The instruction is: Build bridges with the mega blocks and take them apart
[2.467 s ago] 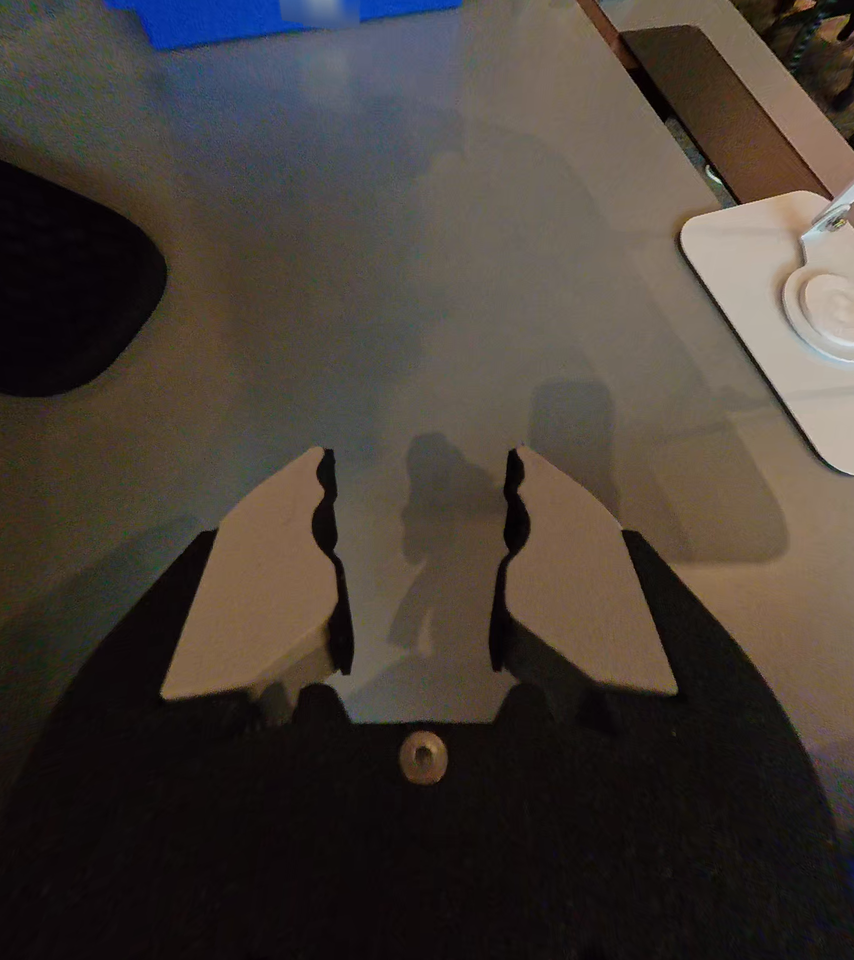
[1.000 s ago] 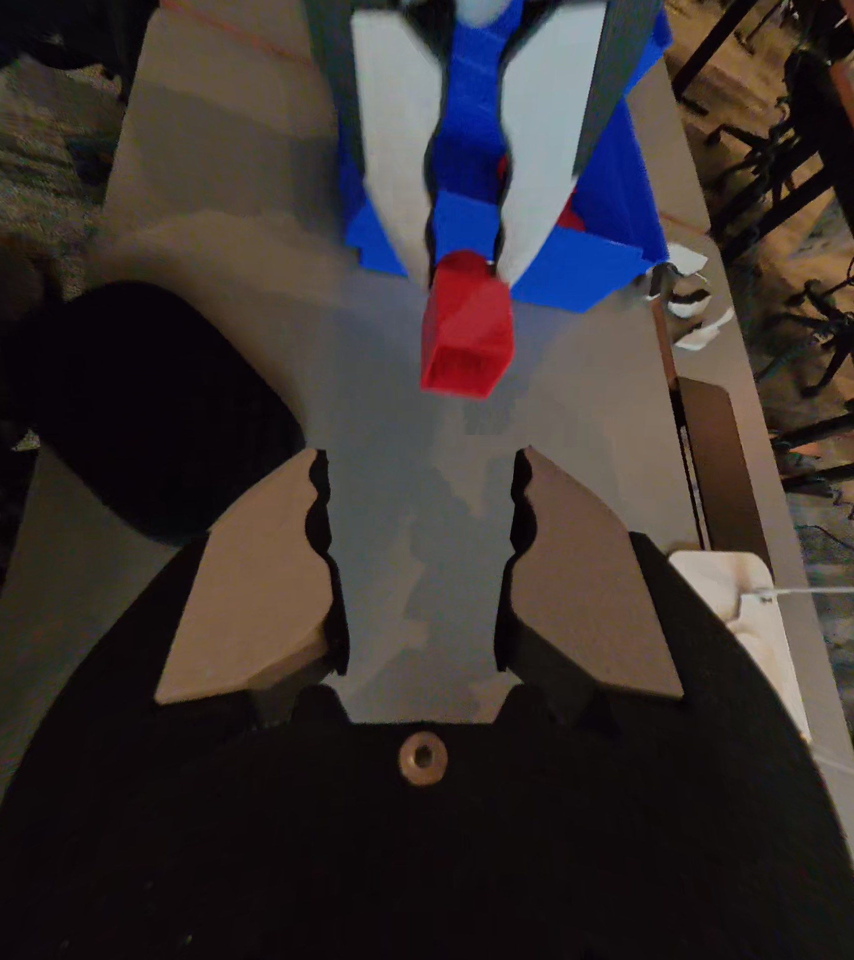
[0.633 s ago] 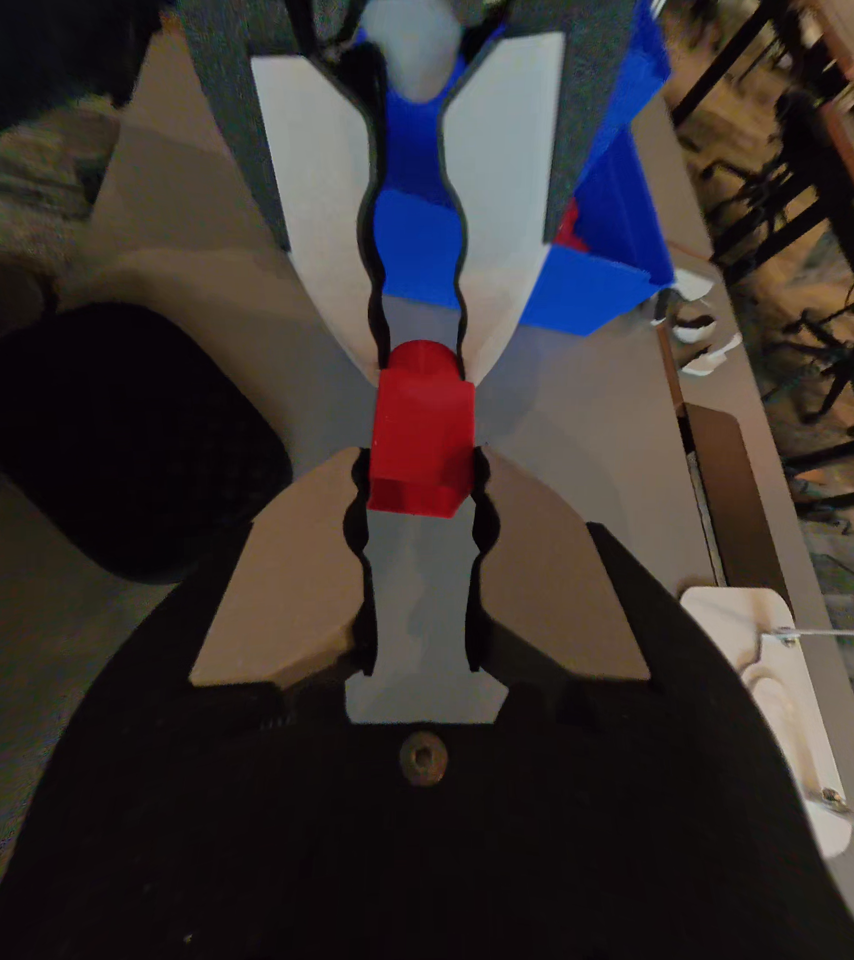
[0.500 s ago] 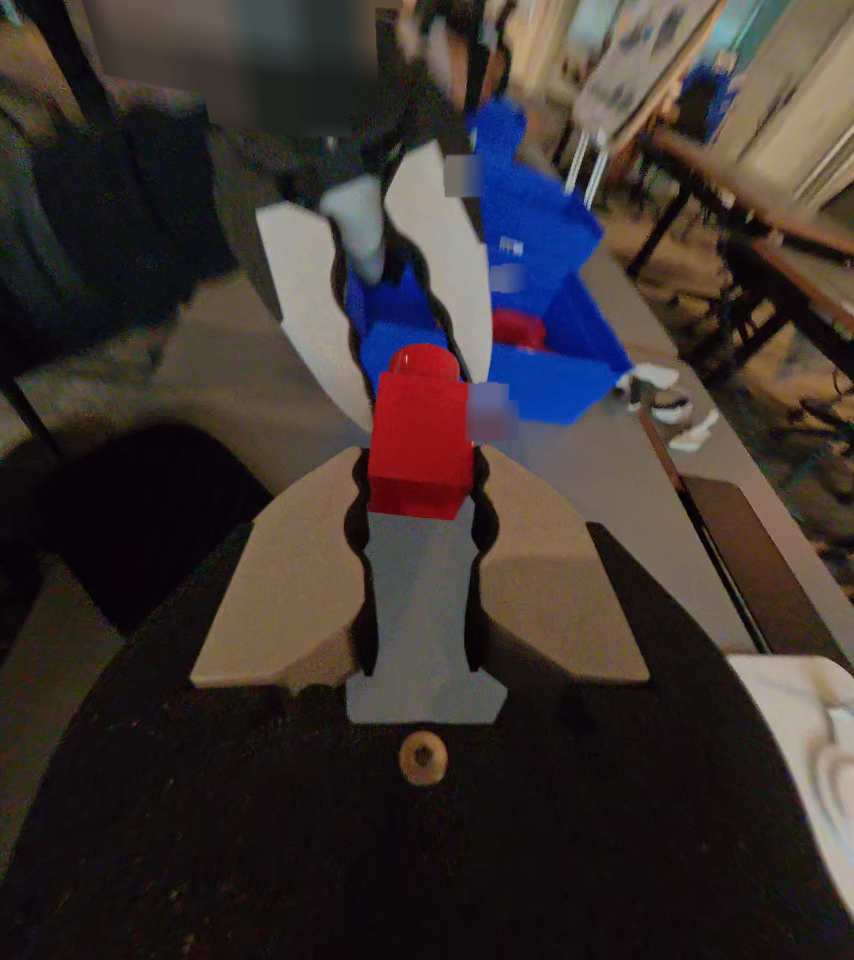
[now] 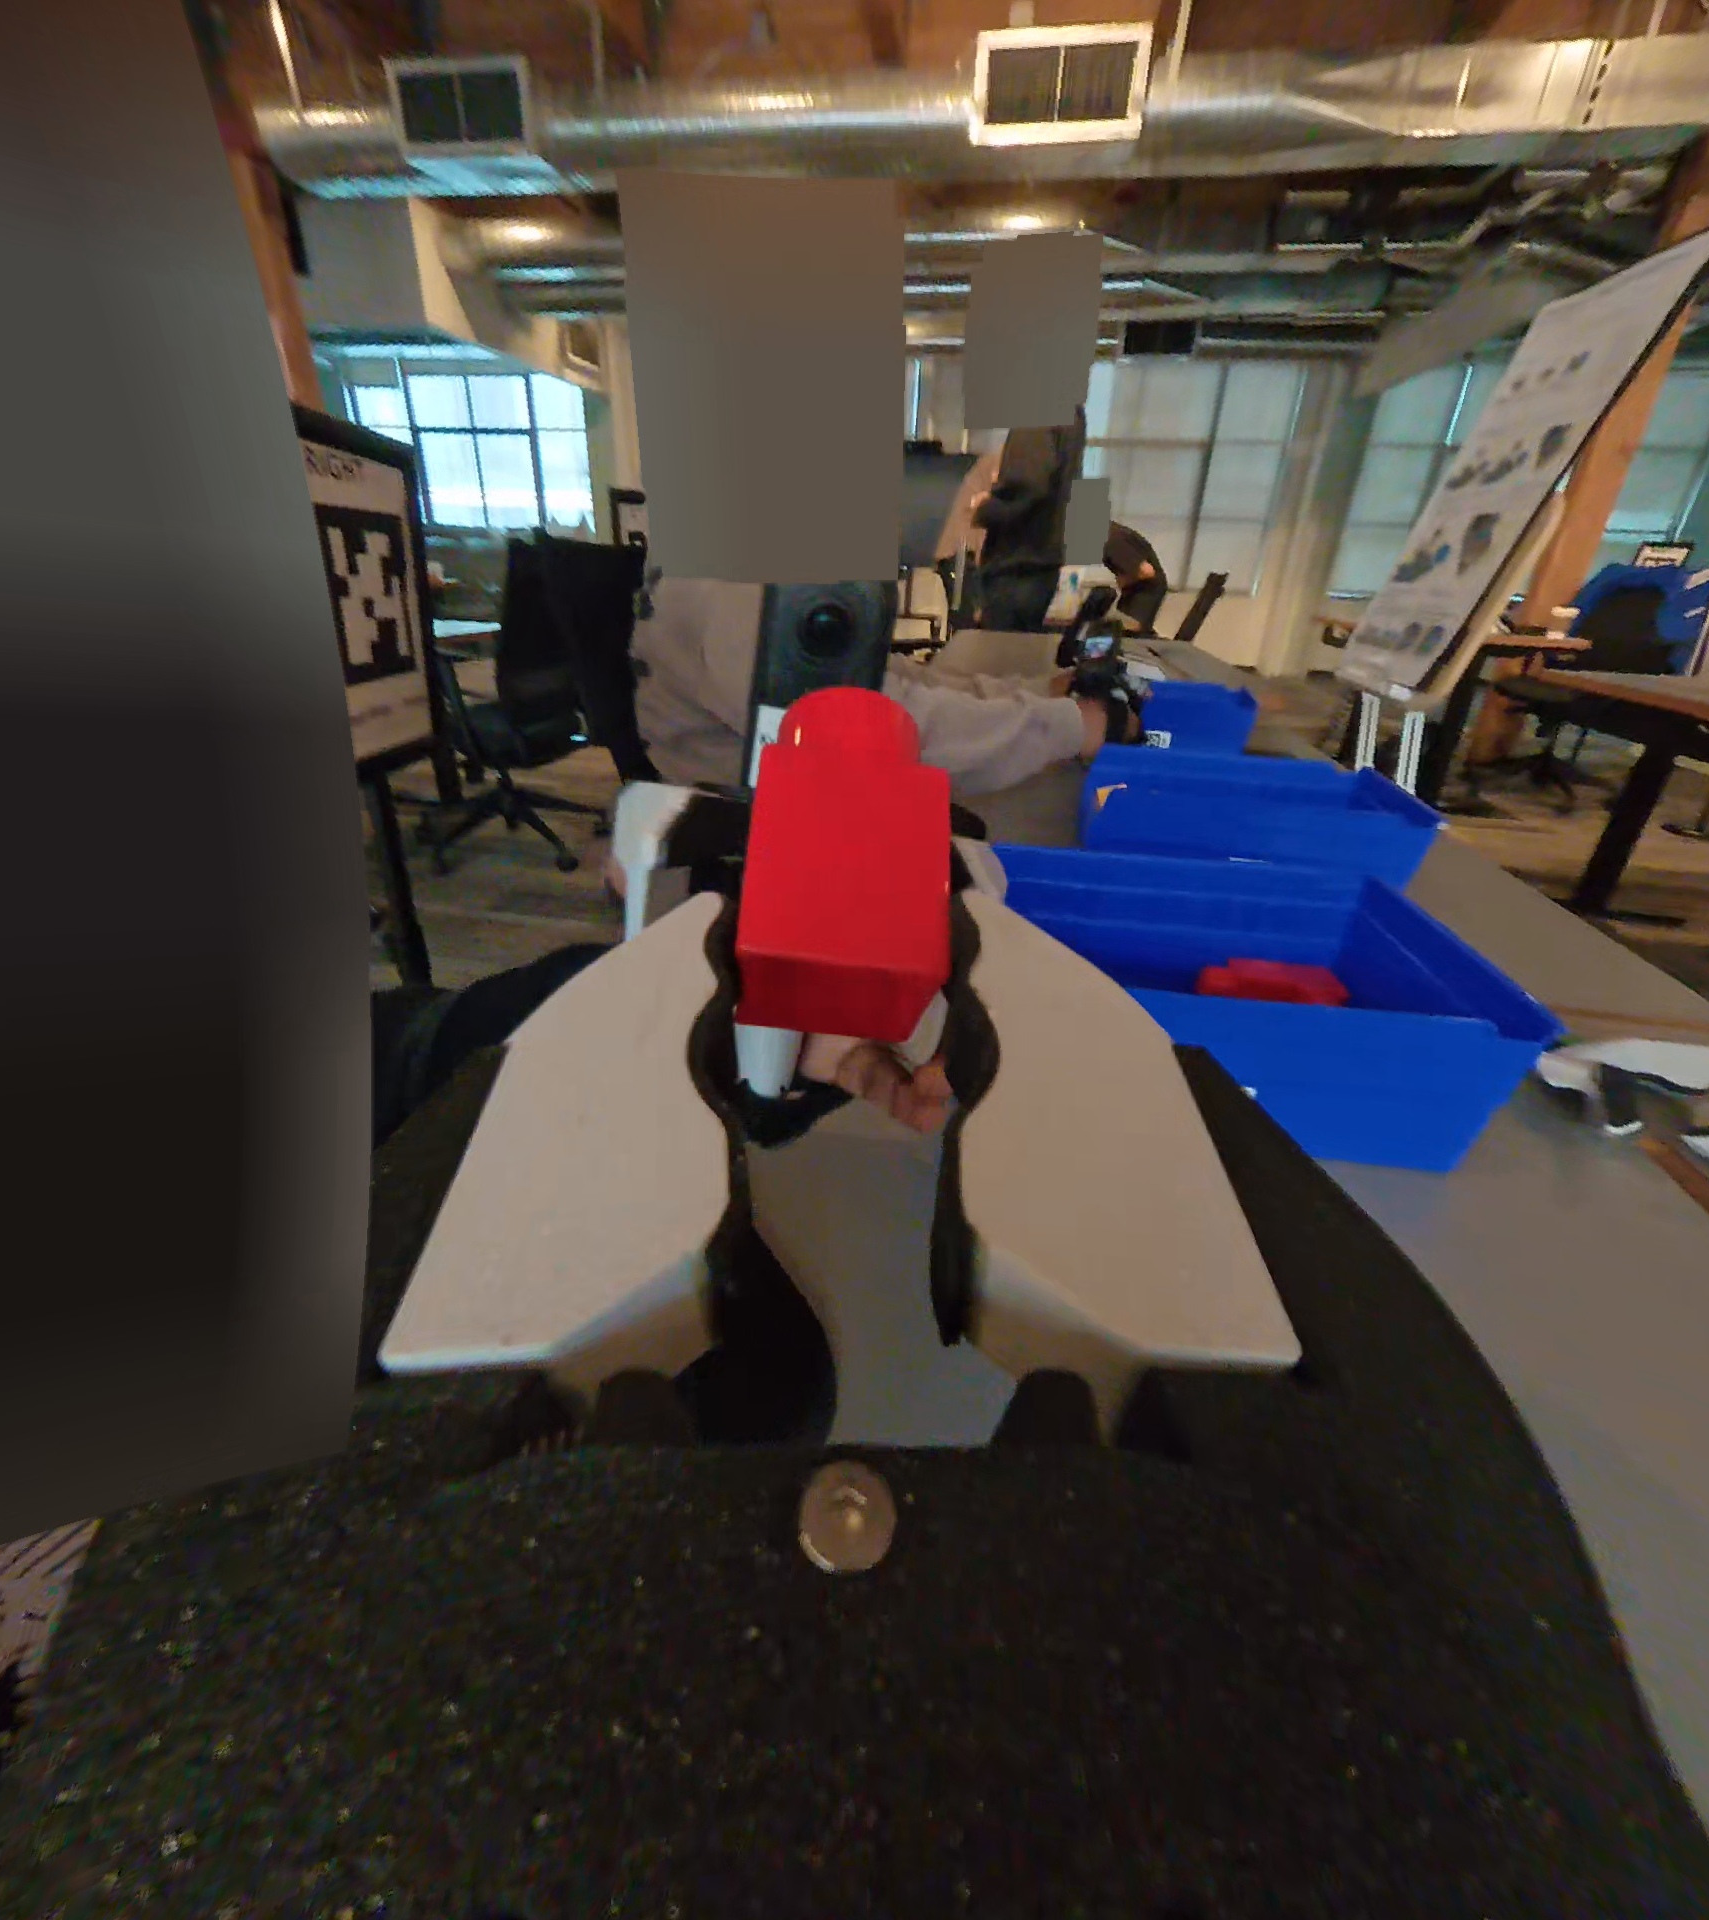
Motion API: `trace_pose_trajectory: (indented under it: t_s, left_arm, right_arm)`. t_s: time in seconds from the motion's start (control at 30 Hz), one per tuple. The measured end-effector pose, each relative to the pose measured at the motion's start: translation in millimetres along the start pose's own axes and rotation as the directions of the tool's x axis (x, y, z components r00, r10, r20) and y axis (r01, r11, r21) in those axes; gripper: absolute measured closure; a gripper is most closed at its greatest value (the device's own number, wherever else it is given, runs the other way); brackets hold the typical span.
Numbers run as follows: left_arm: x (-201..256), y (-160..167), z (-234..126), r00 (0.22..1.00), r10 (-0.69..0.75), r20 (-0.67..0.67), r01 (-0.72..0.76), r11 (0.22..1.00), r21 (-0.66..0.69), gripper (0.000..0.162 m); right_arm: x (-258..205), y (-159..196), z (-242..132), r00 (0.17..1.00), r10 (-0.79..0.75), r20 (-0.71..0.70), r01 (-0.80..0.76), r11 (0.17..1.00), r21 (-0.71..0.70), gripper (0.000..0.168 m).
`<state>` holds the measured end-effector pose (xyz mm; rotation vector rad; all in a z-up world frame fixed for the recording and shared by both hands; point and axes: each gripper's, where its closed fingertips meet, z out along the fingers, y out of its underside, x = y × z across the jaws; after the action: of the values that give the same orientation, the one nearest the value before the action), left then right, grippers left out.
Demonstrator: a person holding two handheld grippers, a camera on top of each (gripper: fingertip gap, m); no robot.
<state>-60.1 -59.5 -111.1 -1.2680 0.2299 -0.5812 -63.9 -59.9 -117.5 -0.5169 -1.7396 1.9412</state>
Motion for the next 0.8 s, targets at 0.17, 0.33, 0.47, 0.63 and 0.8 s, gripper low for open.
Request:
trace_pose_trajectory:
  t_s: [0.17, 0.33, 0.47, 0.63, 0.8]
  left_arm:
    - [1.2, -0.9, 0.1, 1.000, -0.017, -0.010, 0.017, 1.000, 0.014, 0.115]
    - [-3.3, 3.5, 0.1, 0.998, 0.031, 0.046, -0.029, 0.999, -0.032, 0.129]
    - [-3.8, 14.4, -4.8, 0.995, 0.080, 0.057, -0.070, 0.984, -0.162, 0.129]
    - [-10.5, 38.4, -18.6, 0.975, 0.209, 0.076, -0.156, 0.885, -0.438, 0.128]
    - [-13.0, 68.7, -24.1, 0.943, 0.332, 0.012, -0.242, 0.710, -0.662, 0.128]
  right_arm:
    - [-2.6, 2.5, 2.1, 1.000, 0.007, 0.012, -0.007, 1.000, 0.003, 0.132]
    - [-1.3, 5.7, 3.1, 1.000, 0.014, 0.003, -0.014, 1.000, 0.003, 0.131]
    - [-2.6, 20.6, 1.5, 1.000, 0.021, 0.007, -0.020, 0.995, -0.102, 0.131]
    - [1.9, 40.6, -12.6, 0.998, -0.057, -0.010, 0.048, 0.914, -0.404, 0.114]
    - [-5.2, 48.6, -7.1, 0.973, -0.212, 0.088, 0.219, 0.740, -0.636, 0.116]
